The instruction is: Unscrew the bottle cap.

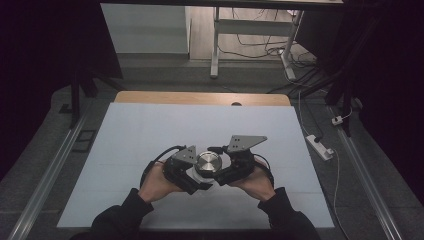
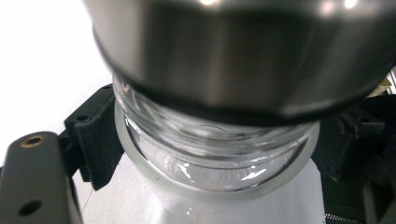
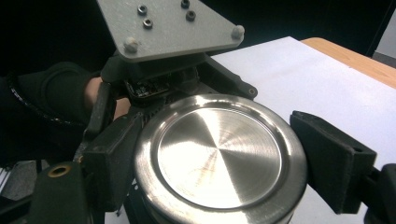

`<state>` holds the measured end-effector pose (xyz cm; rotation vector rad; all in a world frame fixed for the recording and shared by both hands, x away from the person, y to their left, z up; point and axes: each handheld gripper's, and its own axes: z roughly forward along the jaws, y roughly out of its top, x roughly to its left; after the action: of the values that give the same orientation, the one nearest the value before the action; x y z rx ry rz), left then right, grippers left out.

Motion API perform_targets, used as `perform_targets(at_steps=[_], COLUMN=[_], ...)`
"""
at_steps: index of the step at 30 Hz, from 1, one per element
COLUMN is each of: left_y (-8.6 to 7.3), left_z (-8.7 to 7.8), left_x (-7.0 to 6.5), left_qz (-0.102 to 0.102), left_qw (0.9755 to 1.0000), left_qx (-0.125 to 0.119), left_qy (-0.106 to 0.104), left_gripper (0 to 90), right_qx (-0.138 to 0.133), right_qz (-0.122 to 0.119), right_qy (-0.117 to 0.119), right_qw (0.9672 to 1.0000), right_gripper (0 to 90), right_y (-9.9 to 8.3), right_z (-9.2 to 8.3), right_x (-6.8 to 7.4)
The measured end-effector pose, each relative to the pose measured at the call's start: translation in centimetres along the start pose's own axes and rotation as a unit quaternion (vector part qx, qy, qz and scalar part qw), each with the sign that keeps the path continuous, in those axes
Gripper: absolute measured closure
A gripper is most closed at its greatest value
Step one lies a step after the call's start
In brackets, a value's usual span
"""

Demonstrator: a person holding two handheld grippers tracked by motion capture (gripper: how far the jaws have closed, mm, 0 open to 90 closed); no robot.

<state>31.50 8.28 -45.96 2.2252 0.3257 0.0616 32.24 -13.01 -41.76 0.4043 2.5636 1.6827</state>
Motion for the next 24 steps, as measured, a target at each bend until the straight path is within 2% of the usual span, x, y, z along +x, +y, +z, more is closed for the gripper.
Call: perform_targets(at_steps=[8, 11, 14, 22, 24], left_y=[-0.3, -0.5, -0.8, -1.3, -1.3], left_z=[-0.3, -0.3, -0.4, -0.4, -0.6], left_x=[0.6, 1.0, 1.5, 2.4, 2.6], left_qz=[-0.009, -0.018, -0.03, -0.044, -0.043], left_qw=[0.9998, 0.9994, 0.9987, 0.9973, 0.997], left_qx=[-0.002, -0.004, -0.006, -0.008, -0.005], left_qy=[0.02, 0.029, 0.041, 0.058, 0.064], left_gripper=[15.6, 15.6, 15.6, 15.7, 15.6], right_qx=[-0.005, -0.005, -0.003, 0.001, 0.002], right_qz=[0.0, -0.002, -0.003, -0.001, 0.0], right_qy=[-0.01, -0.013, -0.015, -0.016, -0.017], right_qw=[0.9999, 0.9999, 0.9999, 0.9999, 0.9999], right_gripper=[19.6, 19.6, 19.6, 19.6, 19.6], right_y=[0.3, 0.3, 0.3, 0.0, -0.1], right_z=[-0.6, -0.7, -0.7, -0.8, -0.8], right_x=[0.1, 0.3, 0.4, 0.8, 0.9])
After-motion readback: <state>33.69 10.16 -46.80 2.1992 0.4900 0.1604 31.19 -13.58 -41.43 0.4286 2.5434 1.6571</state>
